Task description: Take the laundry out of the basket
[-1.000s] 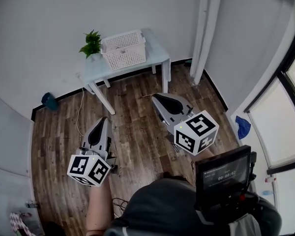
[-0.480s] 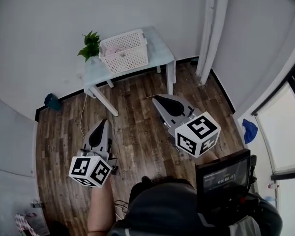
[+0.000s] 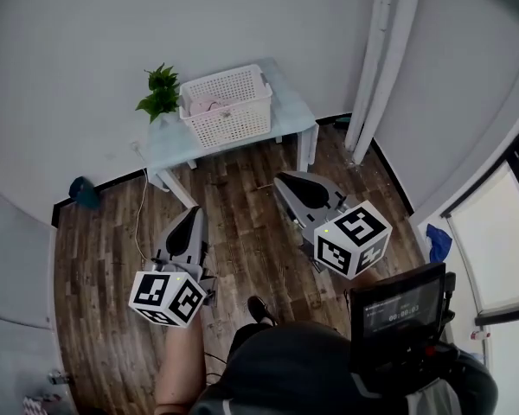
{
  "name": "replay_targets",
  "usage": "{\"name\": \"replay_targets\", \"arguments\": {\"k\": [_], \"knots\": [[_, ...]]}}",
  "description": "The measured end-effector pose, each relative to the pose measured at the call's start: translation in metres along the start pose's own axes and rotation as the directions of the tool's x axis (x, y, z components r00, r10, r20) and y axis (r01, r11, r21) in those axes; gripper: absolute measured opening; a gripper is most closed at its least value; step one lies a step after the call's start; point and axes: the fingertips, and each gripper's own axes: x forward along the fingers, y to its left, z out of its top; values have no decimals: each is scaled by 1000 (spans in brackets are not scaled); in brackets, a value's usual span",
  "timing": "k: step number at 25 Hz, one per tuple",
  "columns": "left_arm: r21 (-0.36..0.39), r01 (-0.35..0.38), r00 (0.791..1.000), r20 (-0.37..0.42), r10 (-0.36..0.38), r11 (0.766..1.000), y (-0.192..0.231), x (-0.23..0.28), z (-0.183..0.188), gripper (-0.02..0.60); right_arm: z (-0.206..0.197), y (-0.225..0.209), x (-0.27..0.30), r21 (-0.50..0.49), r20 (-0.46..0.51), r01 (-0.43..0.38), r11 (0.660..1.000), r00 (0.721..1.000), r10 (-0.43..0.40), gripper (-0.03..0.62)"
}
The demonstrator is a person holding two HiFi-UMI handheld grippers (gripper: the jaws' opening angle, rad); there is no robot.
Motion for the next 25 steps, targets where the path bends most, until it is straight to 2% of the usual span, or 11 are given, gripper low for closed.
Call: {"name": "replay_targets", "arguments": {"k": [5,13,25], "knots": [[-5,8,1000,18,-8,1000,55,22,12,9,3,-6,56,-15,-6,20,1000,1000,-20,18],[-16,29,1000,3,-29,999,128,48,14,9,-5,-9,135,-16,-36,37,999,999,-37,18],[-41,23,1000,-1,-23,999,186,84,13,9,-9,-28,199,-25,-55,51,998,997,-52,18]]}}
